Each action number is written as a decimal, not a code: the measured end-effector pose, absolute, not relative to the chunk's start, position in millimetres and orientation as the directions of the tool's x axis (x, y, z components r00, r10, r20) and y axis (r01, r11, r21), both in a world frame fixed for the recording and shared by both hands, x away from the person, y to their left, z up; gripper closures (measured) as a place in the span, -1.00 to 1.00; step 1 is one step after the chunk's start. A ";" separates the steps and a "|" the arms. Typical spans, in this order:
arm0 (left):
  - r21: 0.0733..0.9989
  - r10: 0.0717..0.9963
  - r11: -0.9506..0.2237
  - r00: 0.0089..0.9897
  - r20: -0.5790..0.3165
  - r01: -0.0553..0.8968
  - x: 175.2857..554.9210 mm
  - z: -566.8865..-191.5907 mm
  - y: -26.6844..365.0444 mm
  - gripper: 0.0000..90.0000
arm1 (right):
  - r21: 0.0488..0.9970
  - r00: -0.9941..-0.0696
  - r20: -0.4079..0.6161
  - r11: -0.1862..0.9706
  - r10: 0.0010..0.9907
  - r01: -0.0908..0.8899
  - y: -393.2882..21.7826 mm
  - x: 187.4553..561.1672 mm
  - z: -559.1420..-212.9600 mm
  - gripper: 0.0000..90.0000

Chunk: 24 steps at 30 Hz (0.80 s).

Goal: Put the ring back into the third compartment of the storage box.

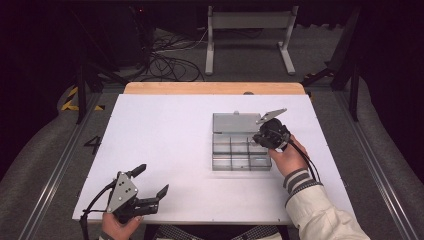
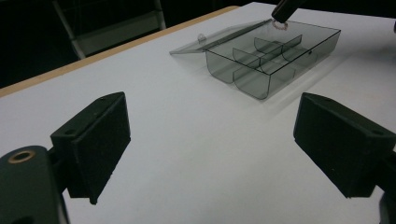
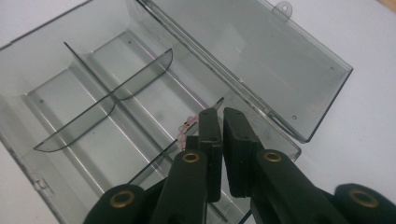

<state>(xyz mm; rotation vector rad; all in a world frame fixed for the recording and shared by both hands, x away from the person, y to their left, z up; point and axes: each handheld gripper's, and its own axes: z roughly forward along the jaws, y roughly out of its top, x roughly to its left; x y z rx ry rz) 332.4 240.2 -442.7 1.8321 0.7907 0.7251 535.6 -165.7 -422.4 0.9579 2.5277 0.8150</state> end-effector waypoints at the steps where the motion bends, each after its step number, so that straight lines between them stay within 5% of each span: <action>1: 0.929 0.781 -0.313 0.611 0.132 0.199 332.5 -442.7 240.2 -0.74 | 0.607 -0.725 -0.085 0.613 0.684 0.506 -165.5 536.6 -423.6 0.94; 24: 0.928 0.779 -0.315 0.612 0.133 0.198 332.3 -442.6 240.3 -0.74 | 0.527 -0.709 -0.103 0.643 0.697 0.556 -163.9 549.2 -439.3 0.93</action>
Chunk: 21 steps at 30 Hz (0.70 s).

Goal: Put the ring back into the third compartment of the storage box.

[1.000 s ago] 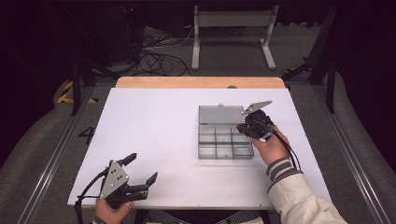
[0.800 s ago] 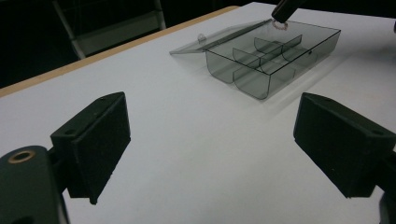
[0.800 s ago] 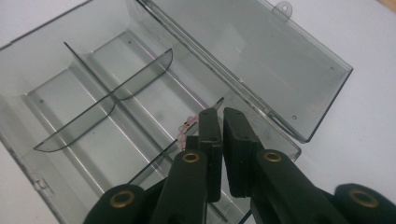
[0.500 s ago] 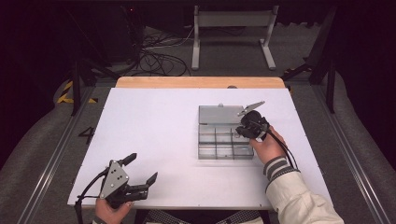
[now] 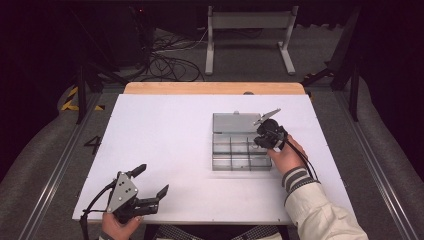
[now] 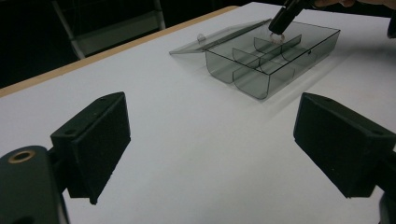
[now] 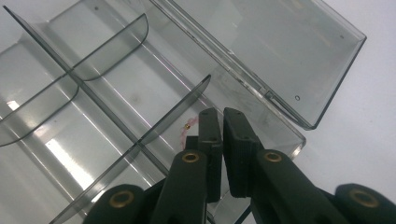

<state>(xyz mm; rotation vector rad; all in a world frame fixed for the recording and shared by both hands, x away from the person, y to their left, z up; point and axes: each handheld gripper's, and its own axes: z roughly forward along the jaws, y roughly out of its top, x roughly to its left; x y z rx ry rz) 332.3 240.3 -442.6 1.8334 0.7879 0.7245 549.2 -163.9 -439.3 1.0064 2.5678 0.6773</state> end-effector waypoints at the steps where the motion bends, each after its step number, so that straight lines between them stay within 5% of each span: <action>1: 0.928 0.779 -0.314 0.612 0.133 0.198 332.3 -442.6 240.2 -0.74 | 0.524 -0.707 -0.103 0.642 0.700 0.560 -163.6 549.4 -439.9 0.93; 21: 0.927 0.775 -0.322 0.616 0.140 0.194 332.2 -442.2 240.6 -0.74 | 0.500 -0.700 -0.108 0.648 0.706 0.575 -161.0 554.5 -448.3 0.93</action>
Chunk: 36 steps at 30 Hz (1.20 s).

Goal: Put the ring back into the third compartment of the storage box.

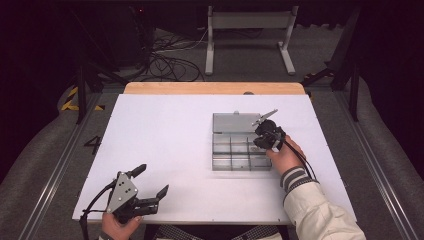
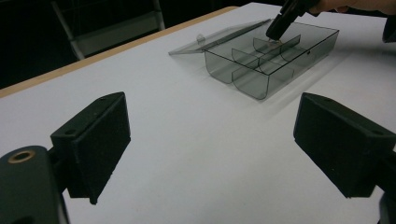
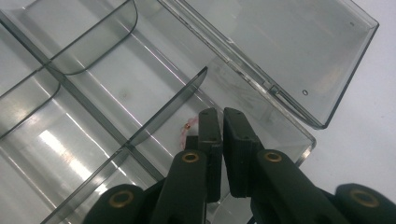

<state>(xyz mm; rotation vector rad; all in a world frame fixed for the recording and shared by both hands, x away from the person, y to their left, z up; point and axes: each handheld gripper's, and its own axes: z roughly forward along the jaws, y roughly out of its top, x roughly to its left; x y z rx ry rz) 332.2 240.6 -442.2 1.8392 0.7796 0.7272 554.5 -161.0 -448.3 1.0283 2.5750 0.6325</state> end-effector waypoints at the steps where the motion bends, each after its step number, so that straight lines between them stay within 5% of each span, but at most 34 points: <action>1: 0.927 0.775 -0.322 0.616 0.141 0.194 332.2 -442.2 240.6 -0.74 | 0.500 -0.699 -0.110 0.647 0.707 0.576 -160.9 554.6 -448.7 0.93; 16: 0.927 0.775 -0.321 0.616 0.140 0.193 332.1 -442.1 240.5 -0.74 | 0.539 -0.689 -0.105 0.623 0.717 0.566 -163.7 550.0 -442.7 0.68; 36: 0.925 0.781 -0.324 0.608 0.144 0.197 332.7 -441.9 241.4 -0.74 | 0.711 -0.719 -0.042 0.526 0.694 0.466 -179.5 516.3 -398.0 -0.15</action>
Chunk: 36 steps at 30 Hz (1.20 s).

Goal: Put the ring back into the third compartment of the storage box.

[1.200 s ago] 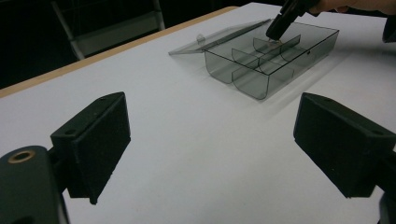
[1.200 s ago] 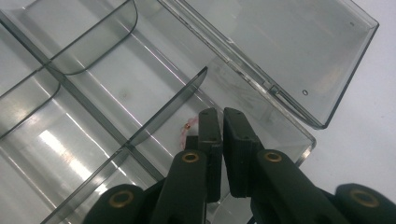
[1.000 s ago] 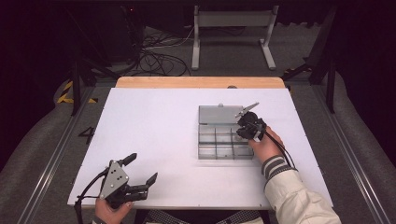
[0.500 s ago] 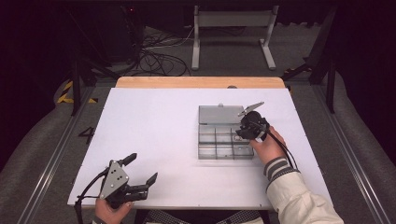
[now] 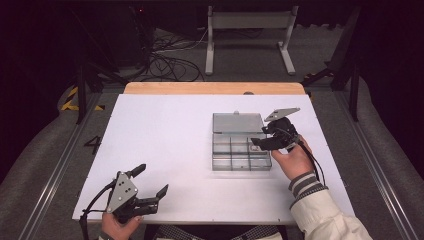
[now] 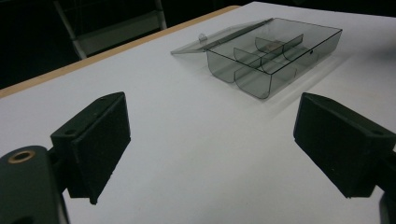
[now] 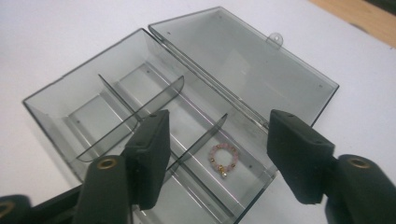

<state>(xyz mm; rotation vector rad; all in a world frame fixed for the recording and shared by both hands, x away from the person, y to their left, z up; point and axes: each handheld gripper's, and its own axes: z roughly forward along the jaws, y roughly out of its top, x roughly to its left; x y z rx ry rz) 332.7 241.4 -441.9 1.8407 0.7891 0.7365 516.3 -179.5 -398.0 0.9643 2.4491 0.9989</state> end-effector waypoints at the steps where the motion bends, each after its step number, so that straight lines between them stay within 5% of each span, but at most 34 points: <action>1: 0.925 0.781 -0.323 0.608 0.141 0.201 332.5 -442.0 241.3 -0.74 | 0.715 -0.723 -0.041 0.525 0.690 0.461 -180.2 514.8 -396.6 -0.17; 13: 0.923 0.783 -0.326 0.606 0.142 0.204 331.5 -441.5 241.5 -0.75 | 0.753 -0.751 -0.057 0.522 0.658 0.401 -183.6 495.8 -383.3 -0.41; 22: 0.924 0.787 -0.321 0.601 0.138 0.209 328.7 -441.6 242.5 -0.75 | 0.787 -0.781 -0.036 0.499 0.624 0.363 -186.7 484.9 -375.7 -0.82; 36: 0.922 0.787 -0.328 0.598 0.148 0.204 327.3 -441.3 245.6 -0.75 | 0.849 -0.808 -0.041 0.447 0.588 0.282 -197.7 457.7 -367.8 -0.99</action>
